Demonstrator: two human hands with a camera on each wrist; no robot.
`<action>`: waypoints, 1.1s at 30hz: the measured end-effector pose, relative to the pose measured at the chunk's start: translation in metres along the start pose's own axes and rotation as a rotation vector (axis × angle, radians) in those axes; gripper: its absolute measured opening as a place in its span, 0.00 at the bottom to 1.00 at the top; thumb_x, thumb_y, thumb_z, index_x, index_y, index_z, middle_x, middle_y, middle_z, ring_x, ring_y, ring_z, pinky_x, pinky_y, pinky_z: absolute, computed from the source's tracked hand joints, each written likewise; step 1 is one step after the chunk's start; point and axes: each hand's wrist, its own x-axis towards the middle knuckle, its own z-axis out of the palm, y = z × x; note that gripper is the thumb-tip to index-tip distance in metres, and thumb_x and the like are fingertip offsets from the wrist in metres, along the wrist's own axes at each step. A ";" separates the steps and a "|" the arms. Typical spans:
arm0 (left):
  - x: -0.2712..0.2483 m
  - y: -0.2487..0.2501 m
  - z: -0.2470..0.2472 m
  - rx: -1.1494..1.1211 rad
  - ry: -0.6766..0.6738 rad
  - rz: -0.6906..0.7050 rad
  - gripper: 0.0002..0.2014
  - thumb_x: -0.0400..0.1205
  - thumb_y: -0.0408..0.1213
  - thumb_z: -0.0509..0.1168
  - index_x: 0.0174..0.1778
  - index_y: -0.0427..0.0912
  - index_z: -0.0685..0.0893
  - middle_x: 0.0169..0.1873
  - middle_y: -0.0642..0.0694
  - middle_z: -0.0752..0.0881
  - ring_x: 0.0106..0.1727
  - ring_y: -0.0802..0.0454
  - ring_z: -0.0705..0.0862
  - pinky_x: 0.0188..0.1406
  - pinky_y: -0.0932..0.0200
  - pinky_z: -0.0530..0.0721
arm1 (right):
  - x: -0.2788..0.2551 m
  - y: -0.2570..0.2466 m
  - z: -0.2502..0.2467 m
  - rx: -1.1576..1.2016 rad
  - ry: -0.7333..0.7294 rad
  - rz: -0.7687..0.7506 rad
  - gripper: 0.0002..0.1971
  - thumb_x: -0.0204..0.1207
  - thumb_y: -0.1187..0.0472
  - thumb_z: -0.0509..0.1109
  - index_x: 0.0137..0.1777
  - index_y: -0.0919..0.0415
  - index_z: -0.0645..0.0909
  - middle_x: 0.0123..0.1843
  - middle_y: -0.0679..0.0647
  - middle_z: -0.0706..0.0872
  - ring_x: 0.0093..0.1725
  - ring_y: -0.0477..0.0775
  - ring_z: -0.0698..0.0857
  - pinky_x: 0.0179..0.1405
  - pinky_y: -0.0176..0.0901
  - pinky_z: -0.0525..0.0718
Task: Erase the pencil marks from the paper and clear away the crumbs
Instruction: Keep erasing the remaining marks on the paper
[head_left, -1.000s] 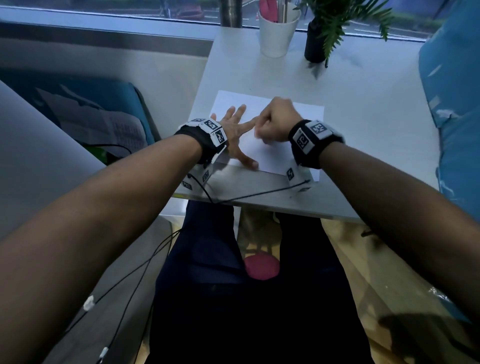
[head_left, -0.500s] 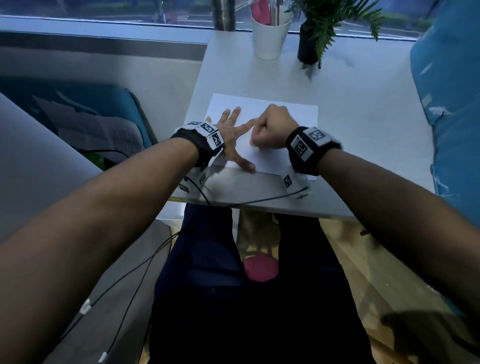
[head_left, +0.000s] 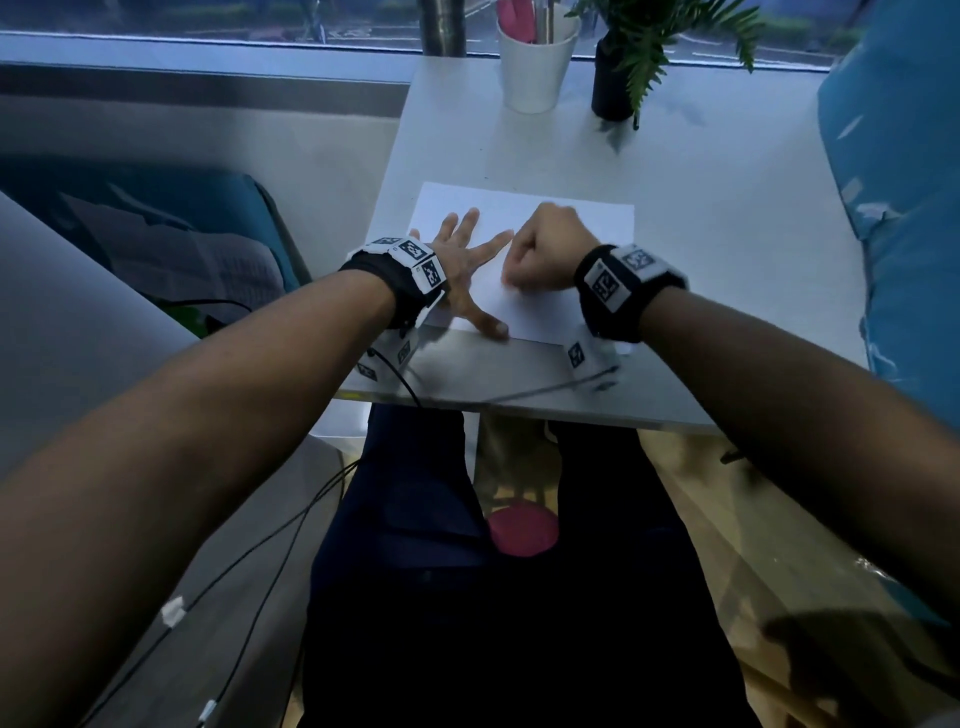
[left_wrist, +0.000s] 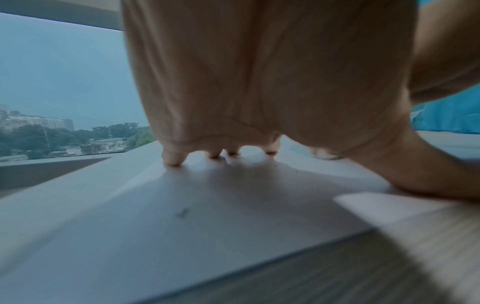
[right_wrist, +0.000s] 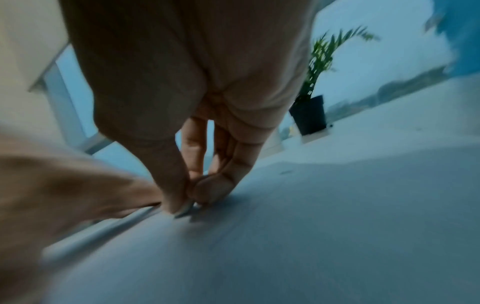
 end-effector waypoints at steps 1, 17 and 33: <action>0.000 0.001 0.000 0.005 0.000 0.000 0.74 0.42 0.88 0.63 0.78 0.72 0.28 0.83 0.45 0.26 0.84 0.39 0.30 0.77 0.21 0.43 | 0.004 0.004 -0.001 0.034 0.047 0.035 0.06 0.63 0.63 0.72 0.34 0.64 0.90 0.33 0.57 0.91 0.37 0.53 0.90 0.40 0.40 0.90; -0.002 0.003 -0.001 0.019 -0.014 0.002 0.73 0.43 0.87 0.63 0.78 0.71 0.26 0.82 0.44 0.25 0.84 0.38 0.30 0.76 0.21 0.43 | 0.010 0.000 0.002 0.062 0.073 0.053 0.02 0.63 0.65 0.76 0.35 0.63 0.90 0.30 0.54 0.89 0.33 0.48 0.90 0.37 0.39 0.90; 0.001 0.001 0.000 -0.006 0.006 0.004 0.73 0.45 0.85 0.67 0.78 0.71 0.27 0.83 0.44 0.28 0.84 0.38 0.31 0.76 0.21 0.43 | 0.000 0.003 0.001 -0.019 -0.042 -0.137 0.07 0.64 0.65 0.69 0.33 0.60 0.90 0.34 0.53 0.91 0.35 0.51 0.90 0.43 0.47 0.91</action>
